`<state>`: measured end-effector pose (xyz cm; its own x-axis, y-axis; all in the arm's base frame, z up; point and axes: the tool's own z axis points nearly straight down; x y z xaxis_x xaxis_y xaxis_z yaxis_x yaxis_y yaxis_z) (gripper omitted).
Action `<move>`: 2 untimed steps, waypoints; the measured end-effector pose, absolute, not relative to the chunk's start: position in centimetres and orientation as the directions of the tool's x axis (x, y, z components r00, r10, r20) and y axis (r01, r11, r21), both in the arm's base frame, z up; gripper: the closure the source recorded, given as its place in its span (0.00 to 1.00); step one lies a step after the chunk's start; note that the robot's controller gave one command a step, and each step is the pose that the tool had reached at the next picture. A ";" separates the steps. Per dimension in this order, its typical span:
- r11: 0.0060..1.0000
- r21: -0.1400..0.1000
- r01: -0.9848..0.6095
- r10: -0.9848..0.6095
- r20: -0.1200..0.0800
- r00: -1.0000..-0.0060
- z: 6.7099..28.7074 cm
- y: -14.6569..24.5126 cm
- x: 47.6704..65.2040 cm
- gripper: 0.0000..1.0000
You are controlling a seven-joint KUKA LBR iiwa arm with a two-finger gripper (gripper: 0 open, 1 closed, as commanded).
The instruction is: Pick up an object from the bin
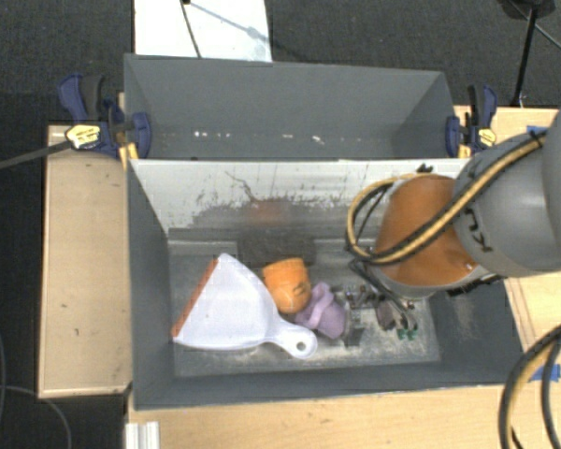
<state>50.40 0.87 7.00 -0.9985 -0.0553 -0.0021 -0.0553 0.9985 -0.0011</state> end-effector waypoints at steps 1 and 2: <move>0.998 -0.001 -0.056 -0.056 -0.002 -0.998 7.0 0.9 50.4 1.00; 0.998 0.000 -0.064 -0.064 0.006 -0.998 12.2 0.4 50.8 1.00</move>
Offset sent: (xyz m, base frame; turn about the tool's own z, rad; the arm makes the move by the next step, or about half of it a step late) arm 0.0142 -0.0101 0.1241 -0.0267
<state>50.83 0.44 12.17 -0.9979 -0.0643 0.0065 -0.0643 0.9979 0.0001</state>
